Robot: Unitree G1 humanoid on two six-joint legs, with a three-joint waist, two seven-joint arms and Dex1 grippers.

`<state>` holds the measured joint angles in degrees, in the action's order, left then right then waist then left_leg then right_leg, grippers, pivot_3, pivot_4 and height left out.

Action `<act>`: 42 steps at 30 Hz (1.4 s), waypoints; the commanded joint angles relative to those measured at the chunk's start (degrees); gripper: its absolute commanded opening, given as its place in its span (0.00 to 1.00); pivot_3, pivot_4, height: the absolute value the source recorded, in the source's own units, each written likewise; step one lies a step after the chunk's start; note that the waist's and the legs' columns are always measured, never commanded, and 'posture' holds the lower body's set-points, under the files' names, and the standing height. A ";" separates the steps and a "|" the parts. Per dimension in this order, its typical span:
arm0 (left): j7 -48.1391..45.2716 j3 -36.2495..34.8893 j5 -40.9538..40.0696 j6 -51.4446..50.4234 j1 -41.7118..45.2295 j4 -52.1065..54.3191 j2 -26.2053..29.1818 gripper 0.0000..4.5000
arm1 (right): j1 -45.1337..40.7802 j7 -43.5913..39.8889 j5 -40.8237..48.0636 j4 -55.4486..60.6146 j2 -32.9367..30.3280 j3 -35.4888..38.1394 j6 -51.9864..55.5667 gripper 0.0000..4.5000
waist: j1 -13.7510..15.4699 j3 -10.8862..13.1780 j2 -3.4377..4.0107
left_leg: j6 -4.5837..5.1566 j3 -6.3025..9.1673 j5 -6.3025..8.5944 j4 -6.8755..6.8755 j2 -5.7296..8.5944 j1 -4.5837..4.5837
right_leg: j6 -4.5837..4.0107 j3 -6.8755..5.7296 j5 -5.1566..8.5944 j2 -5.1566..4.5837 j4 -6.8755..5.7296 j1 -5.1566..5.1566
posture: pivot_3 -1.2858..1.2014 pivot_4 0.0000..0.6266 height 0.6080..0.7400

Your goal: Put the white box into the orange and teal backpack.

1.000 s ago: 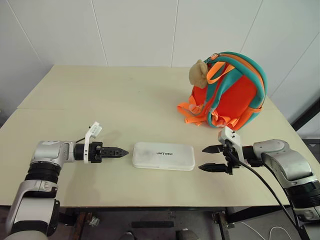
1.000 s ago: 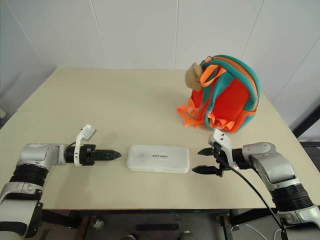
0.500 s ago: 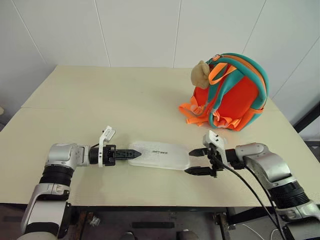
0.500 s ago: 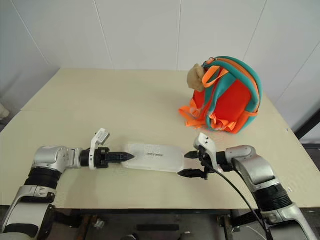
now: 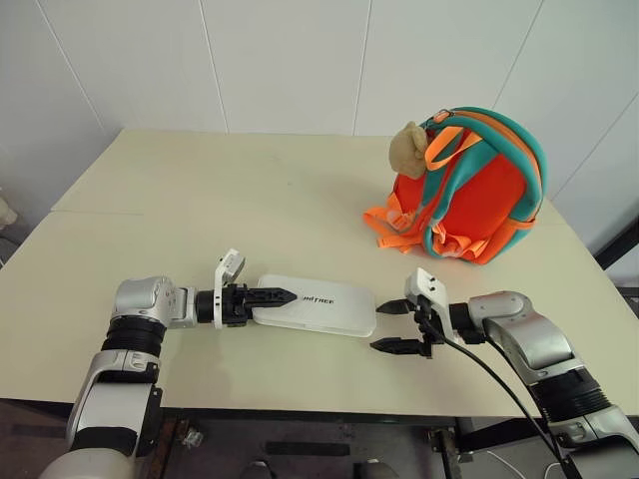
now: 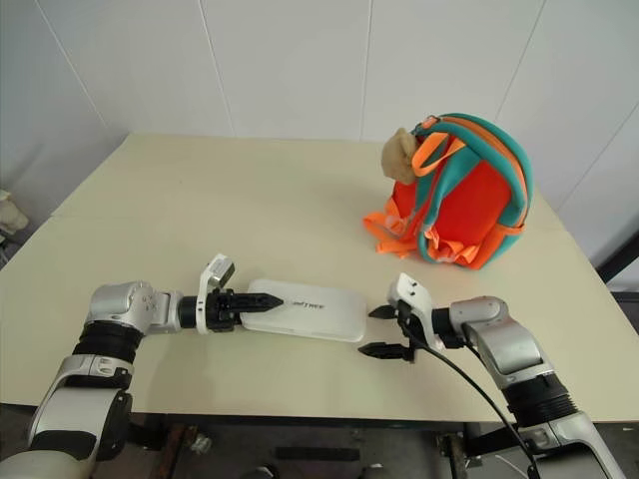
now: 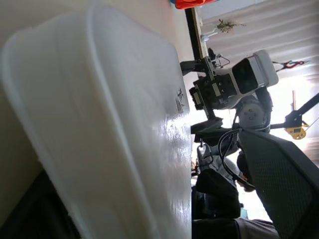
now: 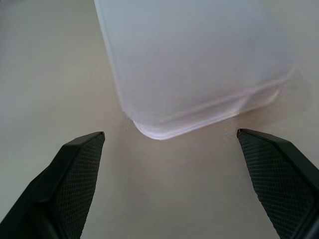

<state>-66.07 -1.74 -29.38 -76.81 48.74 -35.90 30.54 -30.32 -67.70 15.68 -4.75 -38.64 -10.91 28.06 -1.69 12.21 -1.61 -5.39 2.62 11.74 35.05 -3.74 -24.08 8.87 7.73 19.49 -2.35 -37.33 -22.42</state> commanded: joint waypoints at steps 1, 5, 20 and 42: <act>-0.17 2.90 -1.02 -4.44 -0.72 -1.67 -0.65 0.99 | 1.84 -0.45 -0.30 1.57 -2.16 1.39 -1.31 1.00 | -0.02 0.00 0.00 | 0.00 0.00 0.00 -0.01 0.00 0.00 | 0.00 0.00 0.00 0.00 0.00 0.00 | 0.52 0.24 1.00; -2.04 5.98 -2.25 -6.84 -0.75 -0.03 -0.35 0.99 | 4.39 -0.68 0.16 3.56 -4.16 2.46 -2.03 1.00 | 0.02 0.00 0.00 | -0.02 0.00 0.01 -0.05 0.00 -0.01 | 0.00 0.00 0.00 0.00 0.06 0.00 | 0.52 0.24 1.00; 3.08 3.54 -3.61 -6.36 -1.81 0.00 -3.58 0.59 | 9.94 1.67 1.35 9.12 -4.87 6.16 -2.58 1.00 | -0.01 0.00 0.00 | 0.01 0.00 0.06 -0.02 0.00 0.00 | 0.03 -0.01 -0.01 -0.01 0.23 0.08 | 0.52 0.24 1.00; 10.36 -10.63 -6.75 8.12 -9.23 11.02 2.09 0.30 | -12.40 33.92 0.01 -3.28 5.00 19.74 -0.76 1.00 | -1.41 0.00 -0.01 | -0.05 -0.03 0.01 -0.25 -0.02 -0.04 | -0.06 0.00 -0.09 -0.07 0.27 -0.09 | 0.52 0.24 1.00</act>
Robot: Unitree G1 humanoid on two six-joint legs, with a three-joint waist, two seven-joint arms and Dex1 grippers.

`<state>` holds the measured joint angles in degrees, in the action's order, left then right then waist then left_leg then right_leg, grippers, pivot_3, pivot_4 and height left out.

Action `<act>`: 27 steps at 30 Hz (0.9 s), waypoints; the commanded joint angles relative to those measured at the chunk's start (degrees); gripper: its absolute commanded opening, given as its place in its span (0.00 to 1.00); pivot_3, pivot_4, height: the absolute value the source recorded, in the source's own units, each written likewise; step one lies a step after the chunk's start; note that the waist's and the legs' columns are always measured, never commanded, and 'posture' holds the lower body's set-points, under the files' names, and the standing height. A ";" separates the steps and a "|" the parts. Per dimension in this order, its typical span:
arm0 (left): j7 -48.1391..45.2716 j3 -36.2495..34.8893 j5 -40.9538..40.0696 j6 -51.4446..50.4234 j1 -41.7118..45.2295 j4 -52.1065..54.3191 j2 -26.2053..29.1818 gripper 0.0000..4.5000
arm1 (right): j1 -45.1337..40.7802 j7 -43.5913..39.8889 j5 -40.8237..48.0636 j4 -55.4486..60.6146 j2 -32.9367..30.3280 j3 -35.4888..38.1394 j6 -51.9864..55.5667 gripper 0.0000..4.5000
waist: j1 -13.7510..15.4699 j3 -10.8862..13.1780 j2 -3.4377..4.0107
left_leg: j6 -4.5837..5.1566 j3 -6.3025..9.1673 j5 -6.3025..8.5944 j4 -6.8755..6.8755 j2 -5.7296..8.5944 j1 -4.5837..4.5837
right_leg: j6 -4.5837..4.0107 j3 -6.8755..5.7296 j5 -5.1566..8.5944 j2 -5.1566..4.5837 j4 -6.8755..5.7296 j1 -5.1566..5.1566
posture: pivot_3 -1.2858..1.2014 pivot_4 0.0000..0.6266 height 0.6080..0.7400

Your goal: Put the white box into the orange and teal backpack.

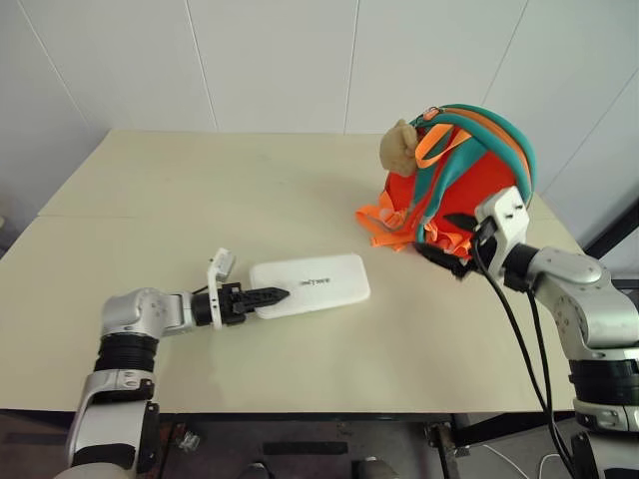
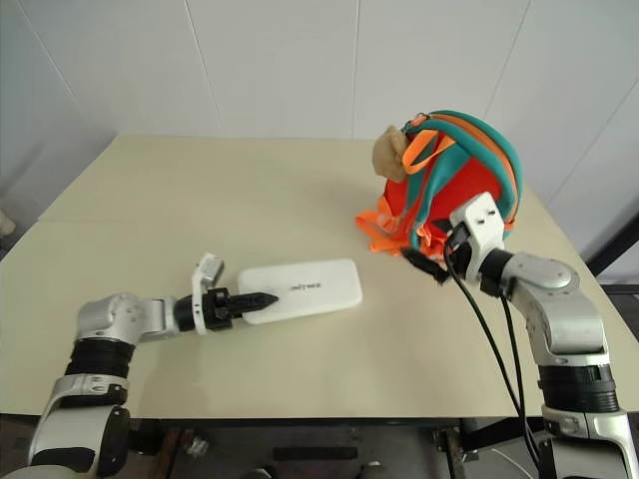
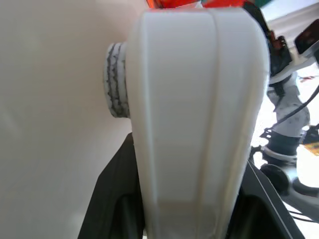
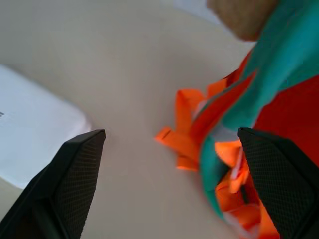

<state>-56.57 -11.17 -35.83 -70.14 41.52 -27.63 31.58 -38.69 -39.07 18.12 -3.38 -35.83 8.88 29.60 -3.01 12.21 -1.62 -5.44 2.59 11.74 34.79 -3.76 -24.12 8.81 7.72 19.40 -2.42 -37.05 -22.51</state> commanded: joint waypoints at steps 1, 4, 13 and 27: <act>1.06 -1.30 -0.46 1.55 -2.55 3.37 1.23 0.30 | -5.11 6.10 -3.21 -6.22 2.86 -0.52 -2.77 1.00 | -0.21 0.00 0.00 | 0.00 -0.01 0.00 -0.02 0.00 0.01 | 0.00 0.00 0.00 0.00 0.02 0.01 | 0.52 0.24 1.00; 1.94 -2.22 -1.95 0.51 -4.84 7.29 1.17 0.30 | -8.61 7.47 -5.96 -11.80 4.88 -2.84 -5.21 1.00 | -0.21 0.00 0.00 | -0.01 -0.03 -0.01 -0.24 -0.01 -0.01 | -0.03 0.00 0.03 0.00 0.08 -0.07 | 0.52 0.24 1.00; 7.98 -8.70 -6.94 -1.23 -11.02 16.90 -0.31 0.30 | -23.75 11.03 -10.79 -39.80 13.44 -4.52 -23.15 0.96 | -1.31 0.00 0.00 | -0.24 -0.08 -0.17 -0.60 -0.02 0.01 | -0.05 0.00 0.05 -0.02 0.11 -0.19 | 0.52 0.24 1.00; 16.01 -16.39 -11.19 0.94 -13.72 20.83 -1.47 0.30 | -23.62 -13.29 3.39 -38.85 18.26 0.15 -34.71 0.01 | -2.75 0.01 0.01 | -0.33 -0.06 -0.23 -0.66 -0.03 0.03 | -0.04 -0.03 0.05 -0.03 0.09 -0.16 | 0.52 0.24 1.00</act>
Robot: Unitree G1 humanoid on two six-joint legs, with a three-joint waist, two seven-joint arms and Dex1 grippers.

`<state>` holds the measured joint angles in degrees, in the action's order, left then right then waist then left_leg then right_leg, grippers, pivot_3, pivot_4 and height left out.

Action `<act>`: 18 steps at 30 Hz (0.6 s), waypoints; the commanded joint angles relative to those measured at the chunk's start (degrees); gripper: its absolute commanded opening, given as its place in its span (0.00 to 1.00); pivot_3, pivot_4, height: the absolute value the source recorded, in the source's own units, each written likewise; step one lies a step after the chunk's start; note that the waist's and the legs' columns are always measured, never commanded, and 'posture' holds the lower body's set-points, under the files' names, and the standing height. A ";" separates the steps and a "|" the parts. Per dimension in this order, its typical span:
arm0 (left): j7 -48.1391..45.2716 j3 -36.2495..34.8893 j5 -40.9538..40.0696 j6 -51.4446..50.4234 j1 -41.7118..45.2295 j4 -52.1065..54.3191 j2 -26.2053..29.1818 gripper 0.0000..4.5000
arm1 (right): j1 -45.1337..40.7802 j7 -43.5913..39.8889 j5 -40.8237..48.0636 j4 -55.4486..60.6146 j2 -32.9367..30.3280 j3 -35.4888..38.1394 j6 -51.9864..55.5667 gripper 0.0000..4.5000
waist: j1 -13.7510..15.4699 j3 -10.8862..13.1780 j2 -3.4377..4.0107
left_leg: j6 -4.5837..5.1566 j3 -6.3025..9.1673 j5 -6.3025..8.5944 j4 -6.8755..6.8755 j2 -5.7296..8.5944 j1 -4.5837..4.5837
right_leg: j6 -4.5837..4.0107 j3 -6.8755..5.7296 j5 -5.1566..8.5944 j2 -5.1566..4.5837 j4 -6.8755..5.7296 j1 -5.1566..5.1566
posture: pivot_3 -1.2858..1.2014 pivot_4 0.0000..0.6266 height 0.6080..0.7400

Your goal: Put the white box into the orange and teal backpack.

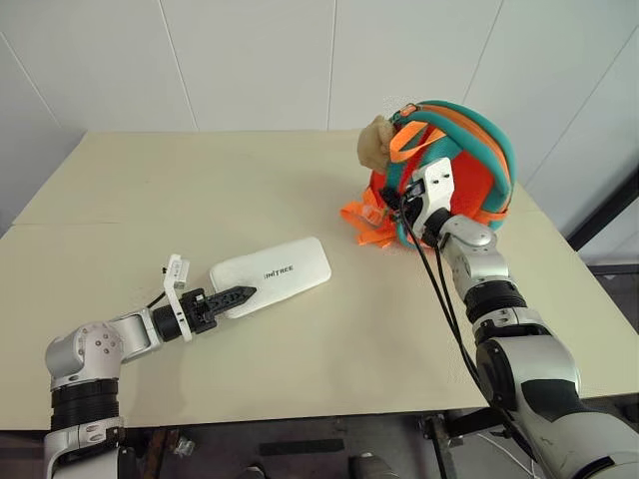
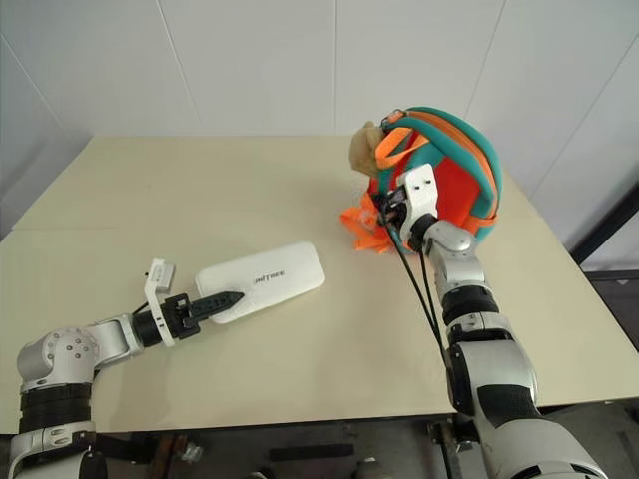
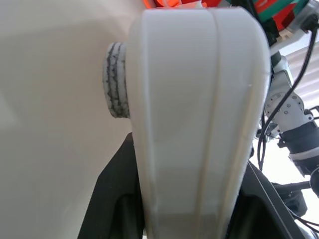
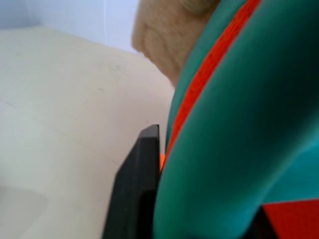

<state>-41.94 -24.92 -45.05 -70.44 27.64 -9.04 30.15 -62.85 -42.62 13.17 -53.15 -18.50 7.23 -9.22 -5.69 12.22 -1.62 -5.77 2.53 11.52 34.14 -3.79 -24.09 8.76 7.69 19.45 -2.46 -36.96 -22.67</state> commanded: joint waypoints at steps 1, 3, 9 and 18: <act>1.95 -3.03 -2.24 1.51 0.50 2.42 -0.10 0.30 | 1.28 -12.39 10.57 14.77 0.67 1.41 8.83 0.01 | -0.13 0.01 0.01 | -0.01 0.00 0.00 -0.01 0.00 0.00 | 0.00 0.00 0.00 0.00 -0.02 0.00 | 0.52 0.24 1.00; 2.85 -3.98 -3.10 1.58 1.01 2.59 -0.03 0.30 | 2.92 -15.54 14.36 21.79 -0.44 0.28 18.86 0.01 | -0.13 0.01 0.02 | -0.02 0.02 -0.01 -0.02 -0.02 0.00 | 0.00 -0.04 0.00 0.00 -0.04 0.00 | 0.52 0.24 1.00; 1.18 -9.35 -8.97 -4.40 -2.38 3.78 5.48 0.30 | 8.90 -20.53 41.24 50.63 -7.03 2.77 54.87 0.01 | 0.10 0.04 0.06 | 0.02 0.09 0.02 -0.12 -0.05 -0.05 | -0.04 -0.10 0.03 0.00 -0.03 -0.06 | 0.52 0.24 1.00; -1.34 -11.94 -11.09 1.78 -8.35 11.34 9.83 0.30 | 17.61 -11.29 65.09 65.95 -13.88 4.64 77.96 0.01 | 2.25 0.07 -0.02 | 0.14 0.11 0.10 -0.10 -0.01 -0.07 | -0.19 -0.18 0.17 -0.06 0.04 -0.12 | 0.52 0.24 1.00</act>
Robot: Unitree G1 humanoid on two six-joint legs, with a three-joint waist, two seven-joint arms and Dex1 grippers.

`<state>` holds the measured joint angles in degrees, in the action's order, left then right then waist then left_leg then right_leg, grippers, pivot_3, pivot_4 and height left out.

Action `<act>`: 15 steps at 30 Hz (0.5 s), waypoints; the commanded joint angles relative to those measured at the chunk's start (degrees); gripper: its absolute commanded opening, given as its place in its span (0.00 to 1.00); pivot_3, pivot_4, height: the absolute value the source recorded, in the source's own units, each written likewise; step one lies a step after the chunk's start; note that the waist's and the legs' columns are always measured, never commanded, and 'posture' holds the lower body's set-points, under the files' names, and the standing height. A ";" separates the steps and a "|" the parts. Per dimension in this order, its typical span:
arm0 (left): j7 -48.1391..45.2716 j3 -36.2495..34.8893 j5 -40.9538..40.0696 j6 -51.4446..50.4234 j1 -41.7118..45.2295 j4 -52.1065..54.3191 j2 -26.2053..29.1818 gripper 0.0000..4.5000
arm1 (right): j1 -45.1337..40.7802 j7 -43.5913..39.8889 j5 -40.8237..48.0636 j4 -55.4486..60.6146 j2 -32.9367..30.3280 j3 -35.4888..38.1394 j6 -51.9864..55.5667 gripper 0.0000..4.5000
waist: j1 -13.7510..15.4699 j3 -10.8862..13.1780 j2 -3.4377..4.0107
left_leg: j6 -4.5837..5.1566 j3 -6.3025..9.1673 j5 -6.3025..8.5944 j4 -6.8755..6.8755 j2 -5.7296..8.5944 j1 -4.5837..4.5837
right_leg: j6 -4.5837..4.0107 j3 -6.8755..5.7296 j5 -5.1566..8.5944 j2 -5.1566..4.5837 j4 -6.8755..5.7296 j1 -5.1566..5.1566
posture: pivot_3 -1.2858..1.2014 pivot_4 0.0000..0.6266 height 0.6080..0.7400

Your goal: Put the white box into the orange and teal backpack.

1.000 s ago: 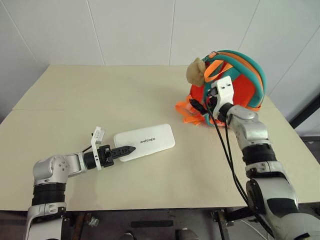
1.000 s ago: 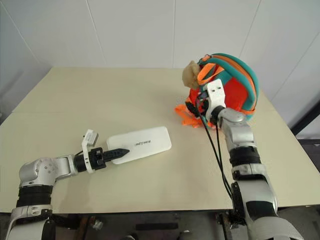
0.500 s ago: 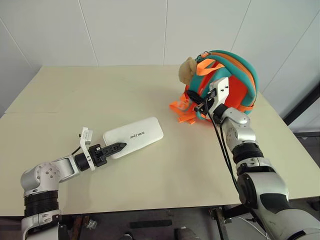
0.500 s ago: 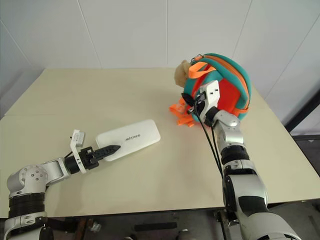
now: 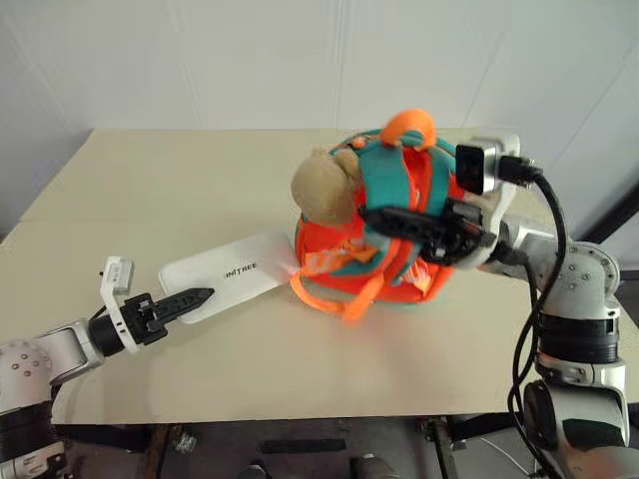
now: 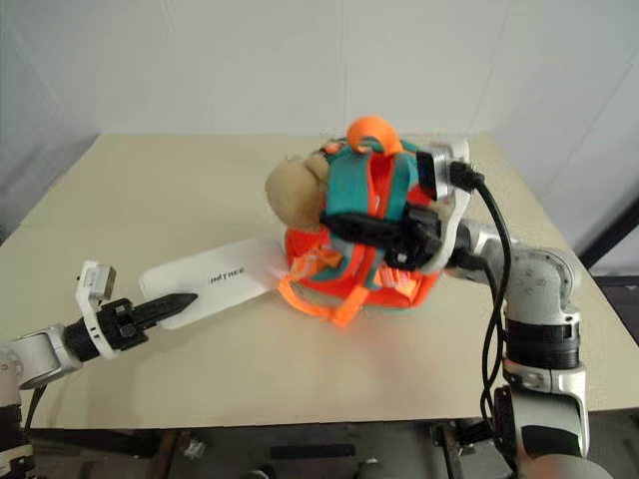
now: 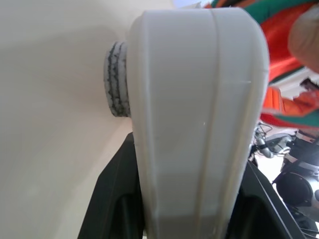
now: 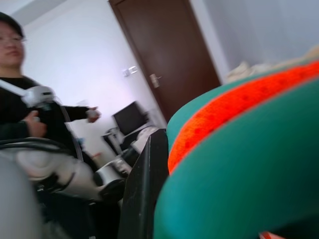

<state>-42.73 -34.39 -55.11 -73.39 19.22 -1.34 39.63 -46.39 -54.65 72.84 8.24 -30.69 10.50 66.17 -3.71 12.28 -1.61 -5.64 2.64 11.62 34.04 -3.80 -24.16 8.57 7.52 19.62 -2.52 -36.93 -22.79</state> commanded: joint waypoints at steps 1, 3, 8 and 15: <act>-0.63 -2.82 -1.61 5.64 -0.37 4.88 0.11 0.30 | 2.54 0.60 4.53 5.11 -2.50 0.70 2.79 0.01 | 0.41 0.00 -0.05 | 0.00 -0.02 0.00 0.03 0.00 0.00 | 0.00 0.00 -0.03 0.00 0.03 0.01 | 0.52 0.24 1.00; -1.66 -3.33 -3.03 7.57 -1.96 8.49 -0.34 0.30 | 5.60 -1.80 0.44 5.47 -4.55 -1.55 1.62 0.01 | 0.52 -0.05 -0.13 | 0.02 -0.03 0.01 0.04 0.00 0.01 | 0.00 0.00 -0.05 0.00 0.09 0.03 | 0.52 0.24 1.00; -4.61 -6.05 -8.23 13.24 -5.02 15.87 -1.57 0.30 | 8.85 -10.93 -9.57 1.90 -9.89 -7.00 -4.04 0.01 | 0.52 -0.05 -0.16 | 0.12 -0.10 0.09 0.02 -0.01 -0.02 | 0.01 0.01 -0.05 0.00 0.27 0.05 | 0.52 0.24 1.00; -5.86 -5.02 -11.74 17.10 -2.72 18.08 1.54 0.30 | 7.21 -17.57 -16.76 -3.65 -11.62 -10.17 -8.58 0.01 | 0.48 -0.04 -0.17 | 0.12 -0.12 0.10 0.03 -0.02 0.00 | 0.02 0.02 -0.05 0.01 0.27 0.05 | 0.52 0.24 1.00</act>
<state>-47.28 -38.23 -64.04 -58.41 15.47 14.58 39.78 -38.02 -70.43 56.80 4.38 -41.81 0.00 58.84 -3.22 12.24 -1.78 -5.51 2.52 11.72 34.08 -3.81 -24.17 8.60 7.54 19.57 -2.50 -36.65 -22.73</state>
